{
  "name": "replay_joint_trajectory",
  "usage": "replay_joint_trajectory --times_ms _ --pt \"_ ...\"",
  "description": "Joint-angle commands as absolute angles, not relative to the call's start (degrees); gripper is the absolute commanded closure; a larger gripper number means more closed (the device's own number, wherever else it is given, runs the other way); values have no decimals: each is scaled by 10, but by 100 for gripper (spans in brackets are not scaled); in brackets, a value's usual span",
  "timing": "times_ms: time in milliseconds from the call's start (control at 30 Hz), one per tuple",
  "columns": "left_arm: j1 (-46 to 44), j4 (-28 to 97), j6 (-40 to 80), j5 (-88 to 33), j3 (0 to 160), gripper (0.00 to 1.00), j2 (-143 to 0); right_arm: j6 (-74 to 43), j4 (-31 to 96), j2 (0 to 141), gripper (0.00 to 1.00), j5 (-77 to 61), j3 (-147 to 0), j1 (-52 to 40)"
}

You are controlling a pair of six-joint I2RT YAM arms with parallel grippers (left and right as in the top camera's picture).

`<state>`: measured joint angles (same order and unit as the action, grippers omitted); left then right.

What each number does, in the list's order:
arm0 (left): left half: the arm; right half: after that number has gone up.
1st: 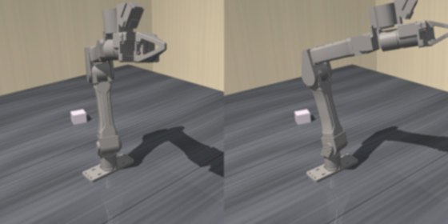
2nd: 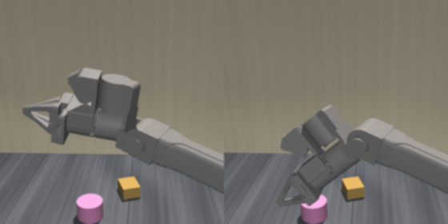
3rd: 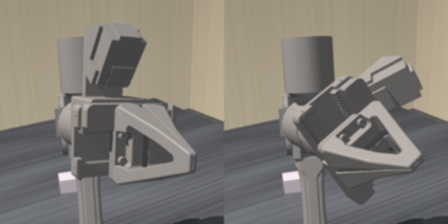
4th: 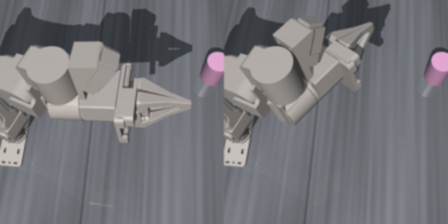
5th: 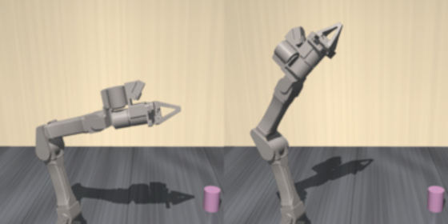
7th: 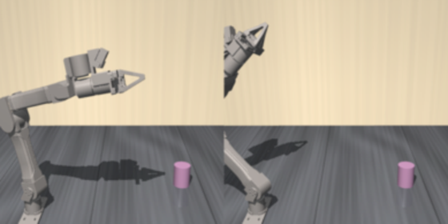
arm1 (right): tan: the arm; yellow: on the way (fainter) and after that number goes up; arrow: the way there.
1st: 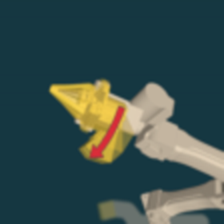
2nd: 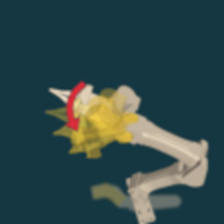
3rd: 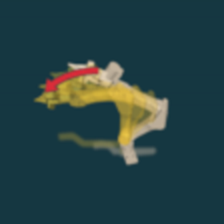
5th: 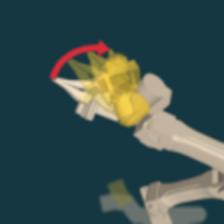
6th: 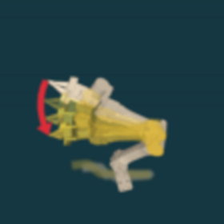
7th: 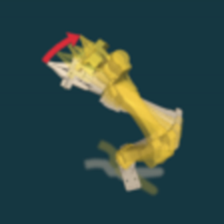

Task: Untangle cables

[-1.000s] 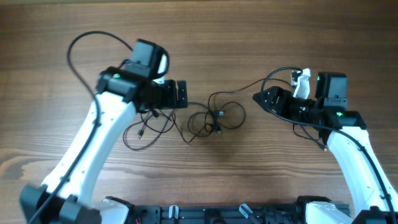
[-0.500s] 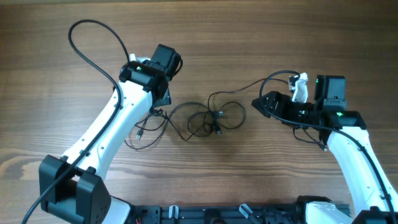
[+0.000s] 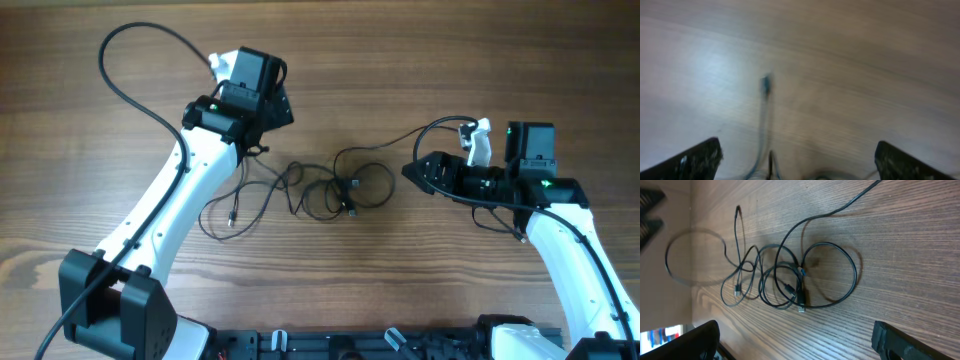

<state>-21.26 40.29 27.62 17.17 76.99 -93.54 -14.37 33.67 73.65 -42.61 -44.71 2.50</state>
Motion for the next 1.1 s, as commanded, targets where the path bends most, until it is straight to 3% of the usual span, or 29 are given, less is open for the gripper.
replay_joint_trajectory --times_ms 0,100,200,333,467,600,700,800,933,1067 --pt "-253 381 126 231 773 0 -928 -119 337 729 0 -438 -453 24" --pt "-296 395 109 432 773 0 -929 -120 337 729 0 -438 -453 24" --pt "-307 433 185 460 773 0 -923 -111 341 729 0 -457 -453 24" --pt "-290 534 396 412 773 0 -888 -8 359 729 0 -528 -453 24" --pt "-251 577 412 269 773 0 -830 31 357 729 1 -526 -453 8" --pt "-208 607 412 188 773 0 -776 16 322 729 3 -481 -453 -76" --pt "-163 623 419 152 773 0 -732 -86 277 729 4 -330 -453 -178" --pt "-120 655 425 152 773 0 -694 -248 234 733 16 -184 -453 -263" --pt "-61 714 425 153 773 0 -647 -386 158 756 29 -168 -453 -335" --pt "-23 762 425 155 771 0 -610 -484 95 809 30 -167 -453 -397"
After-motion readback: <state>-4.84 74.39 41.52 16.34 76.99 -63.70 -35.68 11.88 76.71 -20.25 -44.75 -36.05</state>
